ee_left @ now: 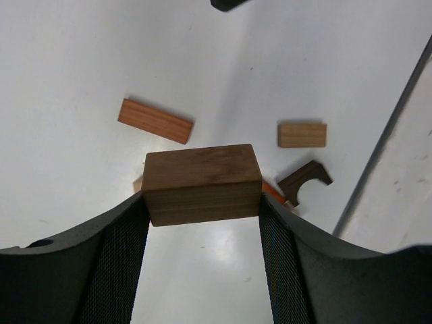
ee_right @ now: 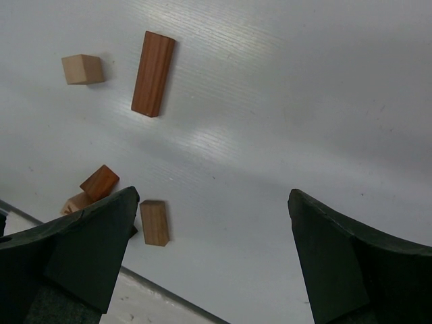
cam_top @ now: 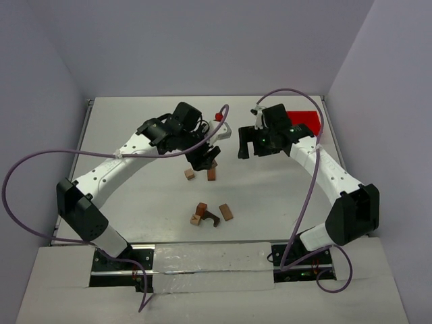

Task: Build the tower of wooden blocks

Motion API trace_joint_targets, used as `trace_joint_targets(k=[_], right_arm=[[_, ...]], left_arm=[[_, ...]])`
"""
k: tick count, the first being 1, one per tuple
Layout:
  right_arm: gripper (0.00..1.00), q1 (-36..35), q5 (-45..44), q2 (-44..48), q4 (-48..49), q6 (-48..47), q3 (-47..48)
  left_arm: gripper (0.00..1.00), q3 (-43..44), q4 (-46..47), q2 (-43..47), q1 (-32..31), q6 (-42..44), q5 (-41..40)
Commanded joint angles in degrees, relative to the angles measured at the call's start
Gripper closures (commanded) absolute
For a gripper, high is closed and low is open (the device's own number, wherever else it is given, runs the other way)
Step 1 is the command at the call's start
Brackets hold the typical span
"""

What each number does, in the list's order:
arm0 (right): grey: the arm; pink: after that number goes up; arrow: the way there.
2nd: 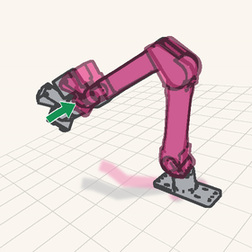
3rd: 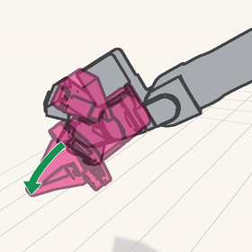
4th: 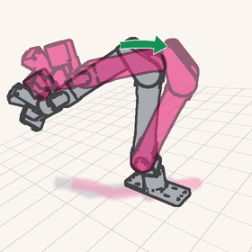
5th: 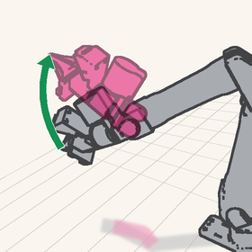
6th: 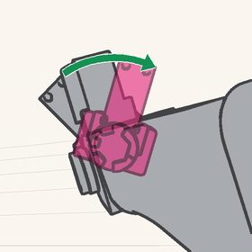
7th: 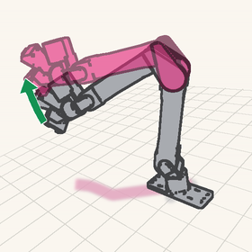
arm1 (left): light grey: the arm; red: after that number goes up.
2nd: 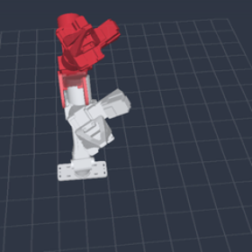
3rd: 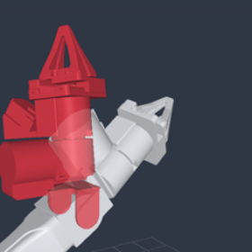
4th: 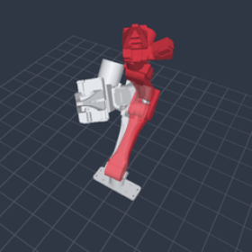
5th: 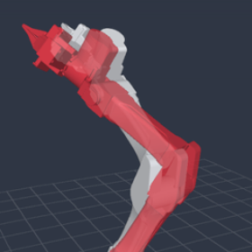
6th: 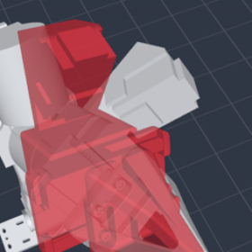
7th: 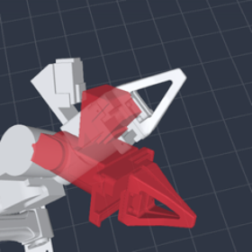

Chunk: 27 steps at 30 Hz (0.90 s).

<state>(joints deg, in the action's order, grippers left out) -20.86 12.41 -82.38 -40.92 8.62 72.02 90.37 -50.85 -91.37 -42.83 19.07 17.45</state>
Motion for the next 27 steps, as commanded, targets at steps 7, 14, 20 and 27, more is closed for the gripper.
trace_joint_targets(k=[7, 14, 20, 27], right_arm=[[0.00, 10.28, 9.39, -3.59, -3.80, -6.44, 5.00], [0.00, 15.23, 11.23, -4.99, -5.48, -8.00, 6.55], [0.00, 18.46, 13.68, -4.90, -5.13, -8.00, 7.18], [0.00, 20.20, 14.53, -5.03, -5.55, -7.94, 7.98]], left_arm=[[1.00, 21.05, -26.04, -18.06, -0.06, 26.93, 3.55], [0.97, 23.80, -26.06, -25.25, 0.29, 29.89, 2.85], [0.95, 23.06, -21.23, -27.04, 1.17, 31.06, 2.27], [0.93, 31.09, -24.58, -34.24, 2.01, 33.89, 3.20]])
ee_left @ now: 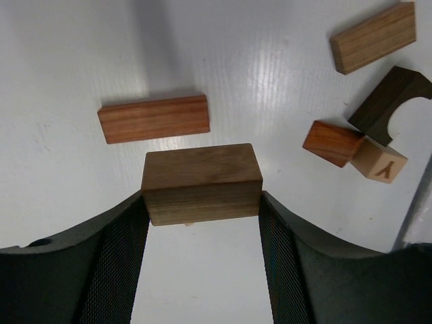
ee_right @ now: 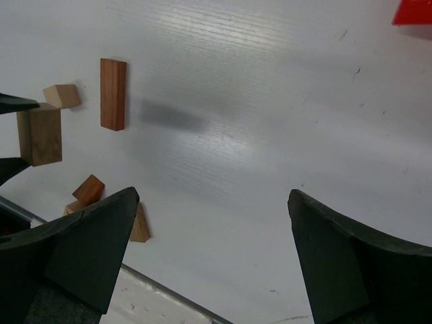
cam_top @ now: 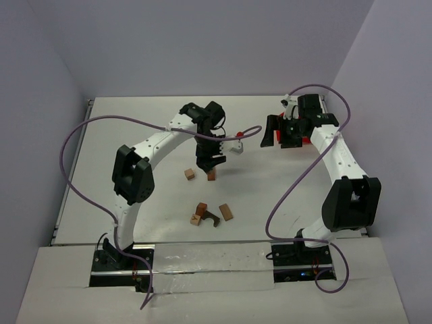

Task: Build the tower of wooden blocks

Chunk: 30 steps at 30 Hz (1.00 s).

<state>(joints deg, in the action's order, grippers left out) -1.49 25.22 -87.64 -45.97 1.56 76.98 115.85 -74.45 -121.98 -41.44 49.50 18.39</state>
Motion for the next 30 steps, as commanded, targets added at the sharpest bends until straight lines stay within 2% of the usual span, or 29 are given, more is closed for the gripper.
trace_joint_targets(k=[1, 12, 30], right_arm=[[0.00, 0.93, 1.83, 0.33, -0.45, -0.93, 2.87], [0.00, 1.07, 2.09, 0.29, -0.17, -0.95, 2.39], [0.00, 2.72, 2.55, -0.70, -0.08, -0.95, 2.56]], left_arm=[[0.93, 6.25, -1.03, -4.11, 0.73, 3.77, 2.48], [0.93, 13.55, -3.99, -10.39, 1.70, 4.07, -0.75], [0.86, 14.14, -4.12, -14.42, 0.58, 0.77, -5.55]])
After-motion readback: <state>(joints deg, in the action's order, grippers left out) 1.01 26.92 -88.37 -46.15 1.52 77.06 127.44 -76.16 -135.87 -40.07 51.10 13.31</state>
